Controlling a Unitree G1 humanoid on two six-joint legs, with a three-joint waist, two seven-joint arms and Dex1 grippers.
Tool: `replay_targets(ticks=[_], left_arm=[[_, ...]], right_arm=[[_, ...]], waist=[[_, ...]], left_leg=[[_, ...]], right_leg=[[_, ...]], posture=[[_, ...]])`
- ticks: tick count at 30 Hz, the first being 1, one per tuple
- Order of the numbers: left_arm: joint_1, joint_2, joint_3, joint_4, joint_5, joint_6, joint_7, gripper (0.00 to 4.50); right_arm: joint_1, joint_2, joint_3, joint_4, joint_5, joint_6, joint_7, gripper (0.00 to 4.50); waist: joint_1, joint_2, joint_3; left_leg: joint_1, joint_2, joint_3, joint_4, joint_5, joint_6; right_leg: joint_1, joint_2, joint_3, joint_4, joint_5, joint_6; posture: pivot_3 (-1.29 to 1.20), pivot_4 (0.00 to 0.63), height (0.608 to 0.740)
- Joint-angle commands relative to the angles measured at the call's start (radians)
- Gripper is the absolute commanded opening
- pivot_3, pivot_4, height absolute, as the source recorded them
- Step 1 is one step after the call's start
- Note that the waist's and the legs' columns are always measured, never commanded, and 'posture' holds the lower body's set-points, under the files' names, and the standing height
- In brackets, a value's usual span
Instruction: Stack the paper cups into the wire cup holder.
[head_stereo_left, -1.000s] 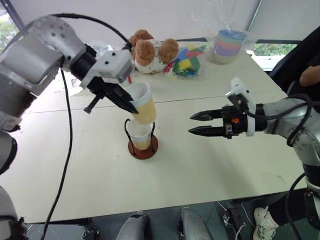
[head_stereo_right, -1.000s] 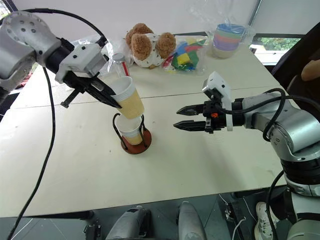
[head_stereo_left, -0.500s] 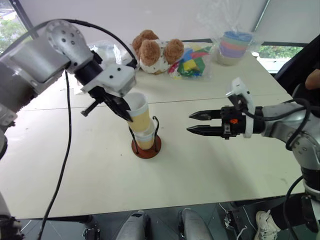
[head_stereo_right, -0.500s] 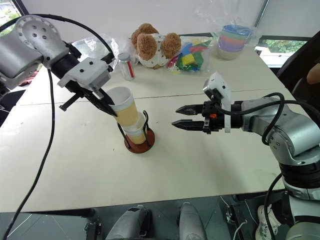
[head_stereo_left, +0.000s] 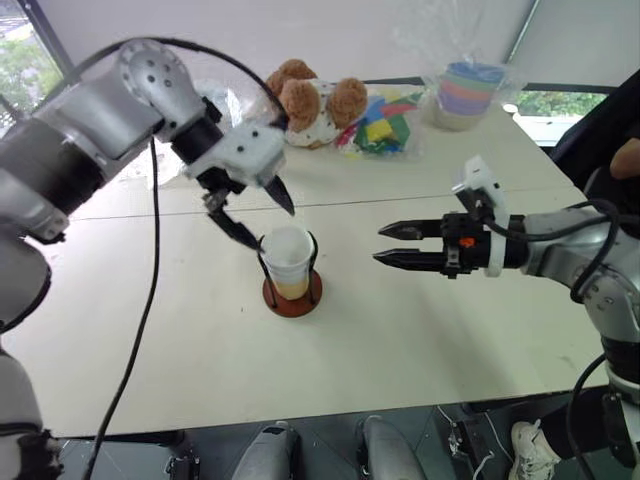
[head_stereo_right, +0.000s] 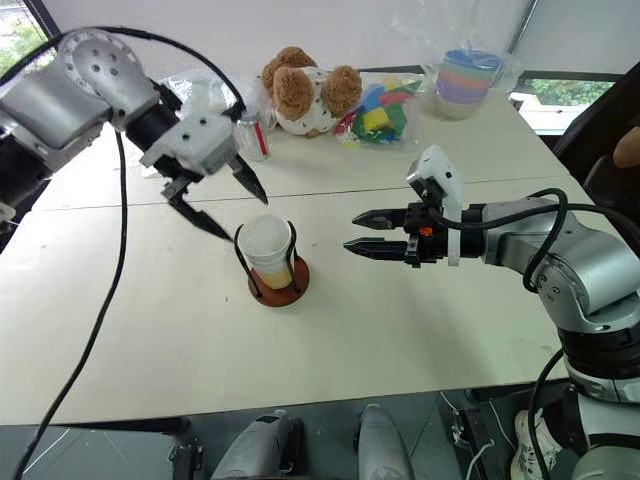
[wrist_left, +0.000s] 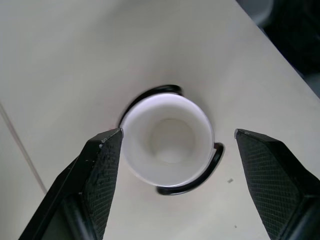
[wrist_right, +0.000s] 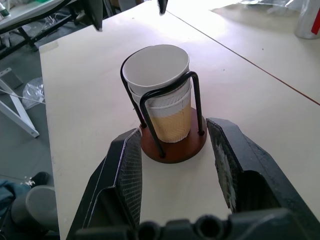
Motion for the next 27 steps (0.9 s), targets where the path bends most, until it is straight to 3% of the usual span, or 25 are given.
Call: replay_targets(ticks=[1, 4, 7, 12, 15, 20, 23, 27], left_arm=[[0.062, 0.014, 0.235, 0.091, 0.035, 0.062, 0.017, 3.81], [0.233, 0.049, 0.466, 0.106, 0.031, 0.167, 0.205, 3.81], [0.55, 0.124, 0.725, 0.007, 0.024, 0.189, 0.474, 3.81], [1.09, 0.103, 1.106, -0.451, 0.0, 0.26, 0.856, 3.81], [1.378, -0.022, 1.269, -0.735, -0.002, 0.344, 1.095, 3.81], [1.65, -0.253, 1.377, -0.99, 0.072, 0.388, 1.354, 3.81], [1.722, -0.378, 1.405, -1.038, 0.136, 0.345, 1.447, 3.81], [1.748, -0.464, 1.421, -1.036, 0.171, 0.325, 1.469, 3.81]], right_arm=[[0.041, 0.018, -0.057, 0.001, -0.023, -0.067, -0.02, 2.22], [0.083, 0.091, -0.066, 0.032, -0.061, -0.155, -0.064, 2.22], [0.1, 0.154, -0.041, 0.091, -0.12, -0.207, -0.111, 2.22], [0.051, 0.247, -0.012, 0.278, -0.244, -0.335, -0.178, 2.22], [-0.001, 0.331, -0.042, 0.435, -0.306, -0.439, -0.267, 2.22], [0.005, 0.394, -0.058, 0.552, -0.379, -0.56, -0.335, 2.22], [0.024, 0.43, -0.066, 0.608, -0.414, -0.611, -0.388, 2.22], [0.027, 0.468, -0.096, 0.651, -0.418, -0.637, -0.441, 2.22]], waist=[[-0.002, 0.001, 0.0], [-0.01, 0.001, -0.001], [-0.035, 0.001, -0.001], [-0.025, -0.001, -0.001], [-0.002, 0.0, -0.001], [0.023, 0.001, -0.003], [0.03, 0.001, -0.003], [0.027, 0.001, -0.003]], left_leg=[[0.0, 0.0, 0.0, 0.0, 0.0, 0.0], [0.002, 0.0, 0.0, 0.0, -0.001, 0.001], [0.003, 0.0, 0.001, 0.0, 0.0, 0.001], [0.005, 0.0, 0.0, -0.001, 0.002, -0.005], [0.004, -0.001, 0.0, -0.001, 0.003, -0.006], [0.006, -0.002, 0.0, -0.002, 0.003, -0.006], [0.006, -0.002, -0.001, -0.002, 0.003, -0.007], [0.014, -0.002, 0.0, -0.003, 0.002, -0.005]], right_leg=[[0.0, 0.0, 0.0, 0.0, 0.0, 0.0], [0.0, 0.0, 0.001, 0.001, 0.0, 0.001], [-0.001, 0.0, 0.004, 0.006, 0.0, 0.001], [-0.003, -0.001, 0.011, 0.009, 0.0, 0.0], [-0.002, -0.002, 0.011, 0.006, 0.0, 0.0], [0.002, -0.002, 0.012, 0.001, 0.0, 0.0], [0.002, -0.002, 0.011, 0.001, 0.001, -0.001], [0.01, -0.001, 0.011, 0.001, 0.002, -0.002]], posture=[[0.0, 0.15, 0.74], [0.0, 0.15, 0.74], [0.0, 0.15, 0.74], [0.0, 0.15, 0.74], [0.0, 0.15, 0.74], [0.0, 0.15, 0.74], [0.0, 0.15, 0.74], [0.0, 0.15, 0.74]])
